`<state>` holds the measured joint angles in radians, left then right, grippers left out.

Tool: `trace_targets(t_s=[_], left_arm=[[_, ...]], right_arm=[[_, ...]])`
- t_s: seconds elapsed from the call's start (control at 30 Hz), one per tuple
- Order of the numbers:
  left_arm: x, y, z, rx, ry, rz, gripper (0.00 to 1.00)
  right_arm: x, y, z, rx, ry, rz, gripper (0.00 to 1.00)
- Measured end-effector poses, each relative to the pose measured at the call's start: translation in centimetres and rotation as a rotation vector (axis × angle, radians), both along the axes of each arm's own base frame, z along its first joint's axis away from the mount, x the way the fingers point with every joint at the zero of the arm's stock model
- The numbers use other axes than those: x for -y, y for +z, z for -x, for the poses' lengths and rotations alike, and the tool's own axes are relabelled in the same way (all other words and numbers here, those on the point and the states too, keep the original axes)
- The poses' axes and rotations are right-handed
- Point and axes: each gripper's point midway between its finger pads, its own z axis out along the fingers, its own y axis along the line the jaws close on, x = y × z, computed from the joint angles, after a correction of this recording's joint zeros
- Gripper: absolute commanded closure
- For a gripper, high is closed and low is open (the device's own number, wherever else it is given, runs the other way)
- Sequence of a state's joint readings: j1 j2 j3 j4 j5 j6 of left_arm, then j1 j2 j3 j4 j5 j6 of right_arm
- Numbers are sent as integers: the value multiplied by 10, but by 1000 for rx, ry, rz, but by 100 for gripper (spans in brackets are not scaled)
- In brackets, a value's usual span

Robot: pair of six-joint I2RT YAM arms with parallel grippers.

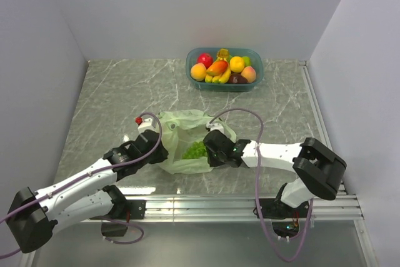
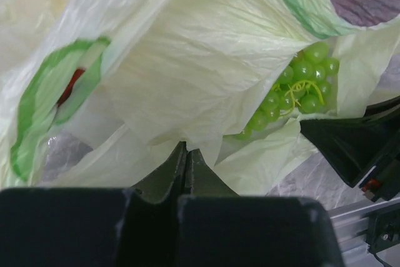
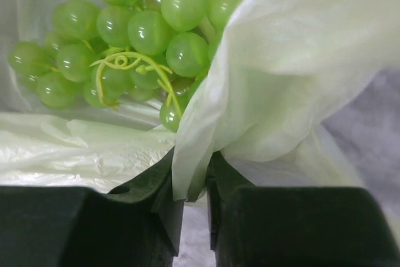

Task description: Untie the knot of the plastic bag and take out the fruit

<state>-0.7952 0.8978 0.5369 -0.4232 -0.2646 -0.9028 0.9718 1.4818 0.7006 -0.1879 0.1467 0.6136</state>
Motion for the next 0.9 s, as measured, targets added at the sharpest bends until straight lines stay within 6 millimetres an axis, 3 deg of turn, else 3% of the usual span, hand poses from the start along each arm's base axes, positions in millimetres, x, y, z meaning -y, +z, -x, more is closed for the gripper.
trace_targets(t_s=[0.1, 0.13, 0.23, 0.33, 0.47, 0.57, 0.67, 0.77, 0.9], left_arm=[[-1, -2, 0, -3, 4, -8, 99], [-2, -2, 0, -3, 7, -11, 99], [-4, -3, -1, -2, 15, -22, 99], [-5, -4, -2, -2, 18, -27, 99], [-5, -6, -2, -5, 20, -32, 100], [-5, -7, -2, -8, 22, -36, 99], [-5, -8, -2, -10, 23, -37, 99], [-6, -8, -2, -11, 24, -38, 99], [-7, -8, -2, -14, 30, -40, 99]], right_arm=[[-6, 11, -10, 33, 18, 11, 56], [-7, 17, -13, 48, 27, 16, 44], [-6, 39, -15, 90, 59, 31, 34], [-12, 77, -14, 145, 113, 15, 34], [-33, 136, -25, 250, 188, -37, 37], [-50, 161, -36, 310, 242, -47, 37], [-66, 153, -48, 327, 297, -8, 33], [-71, 109, -54, 268, 342, 77, 31], [-58, 51, -57, 169, 351, 186, 29]])
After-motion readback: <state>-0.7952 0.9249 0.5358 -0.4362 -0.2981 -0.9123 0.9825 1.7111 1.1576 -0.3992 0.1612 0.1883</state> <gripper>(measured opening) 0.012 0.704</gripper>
